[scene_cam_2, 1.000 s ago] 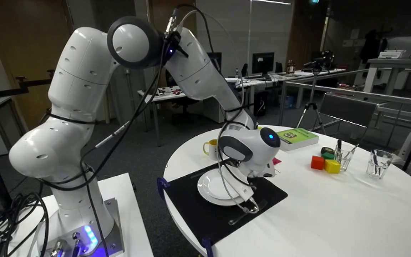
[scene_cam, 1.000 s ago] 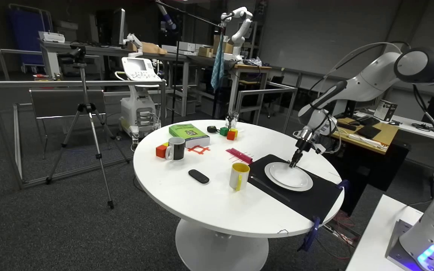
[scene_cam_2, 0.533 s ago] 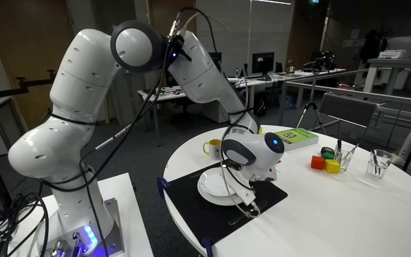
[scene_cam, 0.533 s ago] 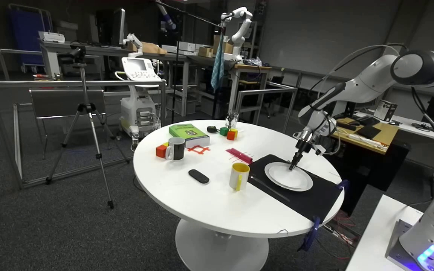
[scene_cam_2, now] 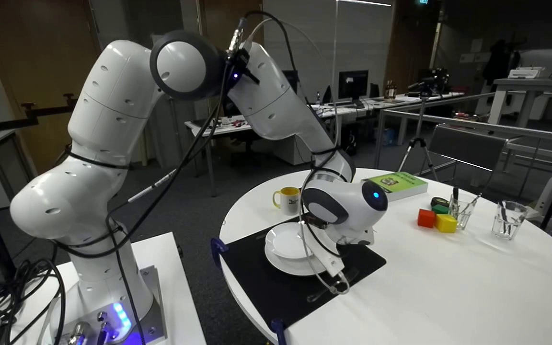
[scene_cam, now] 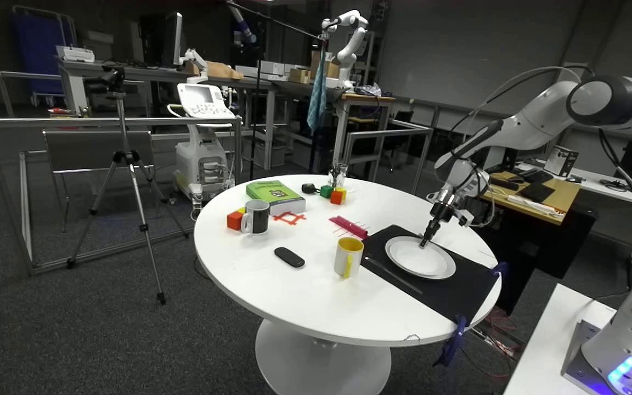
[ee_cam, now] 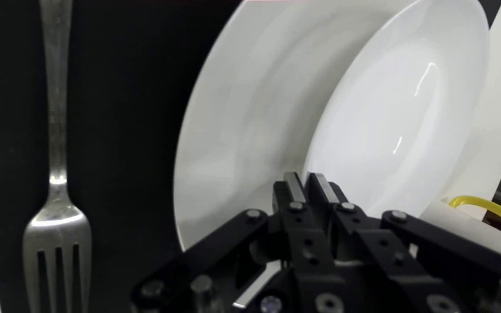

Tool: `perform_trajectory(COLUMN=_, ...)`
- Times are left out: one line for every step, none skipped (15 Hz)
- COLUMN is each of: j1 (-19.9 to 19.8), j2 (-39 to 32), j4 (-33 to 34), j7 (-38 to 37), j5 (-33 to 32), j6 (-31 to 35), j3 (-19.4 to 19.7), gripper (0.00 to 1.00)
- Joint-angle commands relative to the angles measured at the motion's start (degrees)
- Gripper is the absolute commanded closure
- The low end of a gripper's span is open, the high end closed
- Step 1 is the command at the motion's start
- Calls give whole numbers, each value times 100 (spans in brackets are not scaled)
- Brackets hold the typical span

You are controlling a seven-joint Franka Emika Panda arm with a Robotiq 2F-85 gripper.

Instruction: Move the smaller plate to the right

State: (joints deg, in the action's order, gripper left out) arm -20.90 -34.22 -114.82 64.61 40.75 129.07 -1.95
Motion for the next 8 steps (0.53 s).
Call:
perform_trajectory(j1=-208, j2=-18, j4=182, j7=253, j5=357, j6=-367, j3=-50, gripper=98)
perform_trajectory(j1=-243, j2=11, j4=201, j7=288, j5=454, j6=-464, j3=-30, gripper=98)
perform_trajectory(j1=-285, j2=38, j4=220, j7=343, j5=570, j6=-561, j3=-15, gripper=99)
perform_trajectory(j1=-332, j2=68, j4=240, j7=418, j5=707, j6=-659, j3=10, gripper=99)
perform_trajectory(j1=-353, j2=89, j4=257, j7=473, j5=831, j6=-740, j3=51, gripper=99)
perform_trajectory(j1=-376, j2=97, j4=286, j7=536, j5=958, j6=-833, j3=102, gripper=99)
perform_trajectory(j1=-373, j2=115, j4=293, j7=570, j5=1045, j6=-892, j3=163, gripper=100)
perform_trajectory(j1=-379, j2=118, j4=305, j7=622, j5=1132, j6=-943, j3=215, gripper=99)
